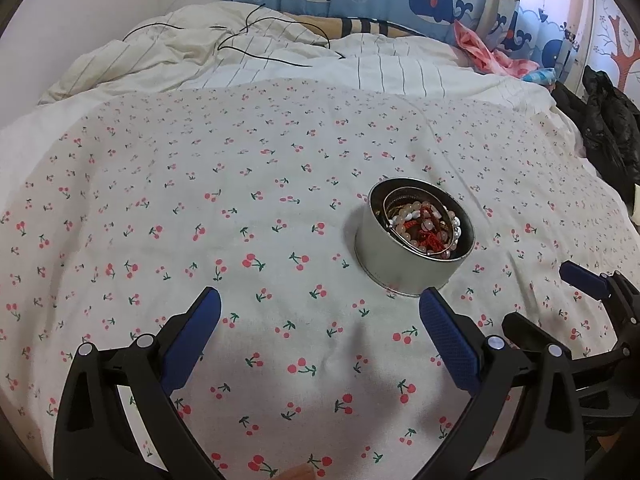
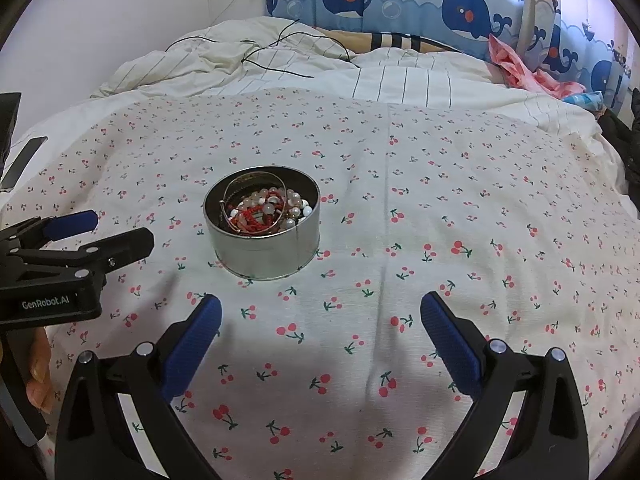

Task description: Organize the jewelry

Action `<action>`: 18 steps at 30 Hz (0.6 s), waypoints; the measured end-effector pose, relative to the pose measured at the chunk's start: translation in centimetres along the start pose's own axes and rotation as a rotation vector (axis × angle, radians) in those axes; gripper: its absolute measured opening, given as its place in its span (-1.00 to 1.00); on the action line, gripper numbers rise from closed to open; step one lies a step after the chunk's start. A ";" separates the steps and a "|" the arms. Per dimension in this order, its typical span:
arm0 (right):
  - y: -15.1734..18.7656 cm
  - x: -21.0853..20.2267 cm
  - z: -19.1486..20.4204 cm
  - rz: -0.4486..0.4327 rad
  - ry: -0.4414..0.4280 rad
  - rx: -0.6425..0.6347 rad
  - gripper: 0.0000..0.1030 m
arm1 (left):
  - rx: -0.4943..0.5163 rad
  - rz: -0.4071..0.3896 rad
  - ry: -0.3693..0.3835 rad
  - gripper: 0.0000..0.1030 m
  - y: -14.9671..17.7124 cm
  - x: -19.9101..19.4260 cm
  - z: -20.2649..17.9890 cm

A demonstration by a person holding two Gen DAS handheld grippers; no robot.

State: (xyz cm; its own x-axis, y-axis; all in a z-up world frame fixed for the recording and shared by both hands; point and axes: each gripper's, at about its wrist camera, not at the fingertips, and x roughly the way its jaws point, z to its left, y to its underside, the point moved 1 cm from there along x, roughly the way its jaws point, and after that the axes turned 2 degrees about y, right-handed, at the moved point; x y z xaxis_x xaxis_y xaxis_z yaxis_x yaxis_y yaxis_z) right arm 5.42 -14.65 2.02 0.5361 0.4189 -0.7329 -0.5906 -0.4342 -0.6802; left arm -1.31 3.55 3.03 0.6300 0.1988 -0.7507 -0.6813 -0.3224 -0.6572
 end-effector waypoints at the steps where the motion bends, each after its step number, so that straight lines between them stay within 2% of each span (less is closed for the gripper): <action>1: 0.0 0.0 0.1 0.001 0.000 -0.001 0.85 | 0.001 -0.005 0.000 0.86 0.0 -0.1 0.0; 18: 0.1 0.2 0.1 0.005 -0.003 -0.002 0.85 | 0.025 0.016 -0.006 0.86 -0.2 0.1 -0.7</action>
State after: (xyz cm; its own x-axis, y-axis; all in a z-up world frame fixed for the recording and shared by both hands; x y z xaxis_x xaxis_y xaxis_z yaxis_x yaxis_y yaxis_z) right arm 5.41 -14.52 1.84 0.5317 0.4190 -0.7360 -0.5921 -0.4375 -0.6768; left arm -0.84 2.97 3.11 0.6170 0.1991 -0.7614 -0.7002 -0.3027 -0.6466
